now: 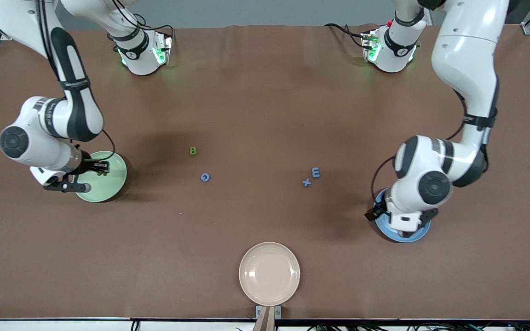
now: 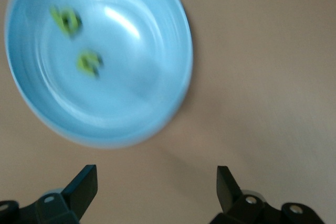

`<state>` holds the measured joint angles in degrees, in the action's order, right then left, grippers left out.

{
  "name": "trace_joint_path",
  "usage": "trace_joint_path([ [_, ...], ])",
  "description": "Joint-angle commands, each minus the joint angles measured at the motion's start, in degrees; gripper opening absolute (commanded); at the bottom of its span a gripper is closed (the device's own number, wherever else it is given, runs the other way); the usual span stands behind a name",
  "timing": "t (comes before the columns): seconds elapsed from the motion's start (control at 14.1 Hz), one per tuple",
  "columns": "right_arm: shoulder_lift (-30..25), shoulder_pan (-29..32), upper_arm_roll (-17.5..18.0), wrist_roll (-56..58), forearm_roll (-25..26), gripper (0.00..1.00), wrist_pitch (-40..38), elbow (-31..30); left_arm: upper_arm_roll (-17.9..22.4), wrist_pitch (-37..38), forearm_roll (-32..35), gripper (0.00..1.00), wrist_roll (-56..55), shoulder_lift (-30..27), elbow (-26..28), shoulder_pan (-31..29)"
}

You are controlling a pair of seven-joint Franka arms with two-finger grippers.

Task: Sort upper and lower case letters into plates
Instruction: 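Carry the green N to the green plate while the left drops q, then release the N on the green plate while the left grasps blue m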

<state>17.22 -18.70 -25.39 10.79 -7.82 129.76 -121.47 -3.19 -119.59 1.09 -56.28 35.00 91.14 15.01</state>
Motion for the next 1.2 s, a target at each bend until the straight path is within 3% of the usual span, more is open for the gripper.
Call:
trace_joint_path([
  [0.0,0.71,2.52,0.78,5.11,0.36,0.14,4.78,-2.28,-4.43,-1.00,0.05,1.00,-6.02,-5.73,8.68,-0.51],
  [0.14,1.41,2.79,0.86,5.38,-0.17,0.15,6.55,-3.86,-8.65,-2.05,0.05,1.00,-7.61,-6.00,11.32,-0.51],
  [0.35,2.55,2.35,0.95,5.47,-3.14,0.15,6.64,-4.48,-12.53,-10.82,0.23,0.97,-7.62,-5.39,16.25,0.81],
  [0.64,5.01,1.82,1.22,5.47,-4.22,0.15,8.31,-4.48,-12.54,-17.42,2.50,0.83,-6.39,-1.88,16.35,4.59],
  [0.85,5.98,1.82,2.01,5.38,-4.92,0.15,8.84,-4.48,-12.63,-19.11,8.64,0.74,-6.30,0.15,16.17,5.90],
  [1.13,7.13,1.91,2.80,5.38,-5.89,0.16,9.81,-4.48,-12.63,-19.11,13.93,0.69,-6.30,2.87,14.59,6.70],
])
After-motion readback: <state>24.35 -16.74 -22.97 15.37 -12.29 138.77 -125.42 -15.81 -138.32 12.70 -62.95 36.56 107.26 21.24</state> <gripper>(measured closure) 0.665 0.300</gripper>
